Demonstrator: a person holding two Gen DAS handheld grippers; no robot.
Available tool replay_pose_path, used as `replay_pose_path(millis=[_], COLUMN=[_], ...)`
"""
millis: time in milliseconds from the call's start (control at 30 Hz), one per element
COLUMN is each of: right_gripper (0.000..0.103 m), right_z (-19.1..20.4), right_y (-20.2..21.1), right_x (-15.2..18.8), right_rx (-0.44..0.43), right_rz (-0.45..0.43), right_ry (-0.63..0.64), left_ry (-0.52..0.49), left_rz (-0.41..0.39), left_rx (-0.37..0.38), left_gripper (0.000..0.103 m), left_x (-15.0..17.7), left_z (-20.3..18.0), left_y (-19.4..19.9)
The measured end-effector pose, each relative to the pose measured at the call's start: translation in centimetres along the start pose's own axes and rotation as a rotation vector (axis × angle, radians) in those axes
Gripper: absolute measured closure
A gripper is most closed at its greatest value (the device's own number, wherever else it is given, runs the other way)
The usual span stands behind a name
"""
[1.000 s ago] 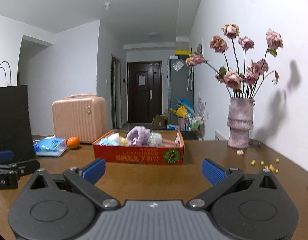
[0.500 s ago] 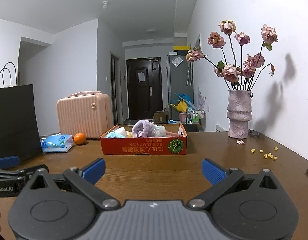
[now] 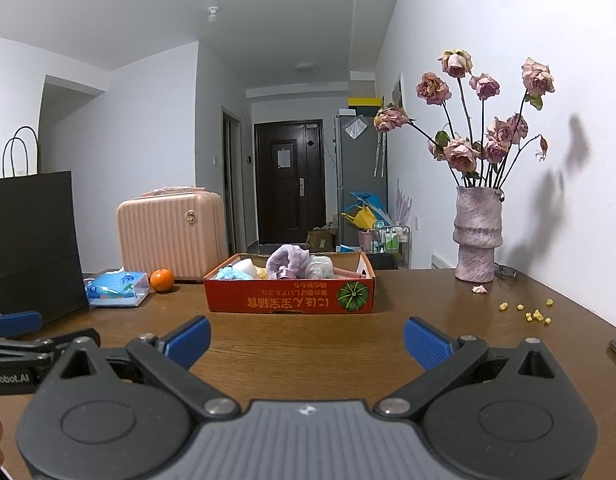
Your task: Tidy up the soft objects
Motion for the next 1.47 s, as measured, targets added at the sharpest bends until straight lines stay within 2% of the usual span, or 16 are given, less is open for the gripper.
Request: replay_pose_path(millis=[1467], right_gripper=[0.0], right_z=[-0.1], right_y=[0.31], right_x=[-0.07], right_rx=[0.004], right_rz=[-0.004], right_ry=[0.005], left_ry=[-0.015], left_rz=[0.007], left_rx=[0.026], left_gripper=[0.0], left_x=[0.13], left_z=[-0.72], left_y=[0.06])
Point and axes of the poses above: each gripper's, at about its wrist camera, not at the fingertips, and y roughly against the way its jaws point, z to its left, x to its underside, the point moved 7 cm from there along -y, roughly the way its jaws point, and after that the axes turned 7 degrees about z, right-handed, at the moved point
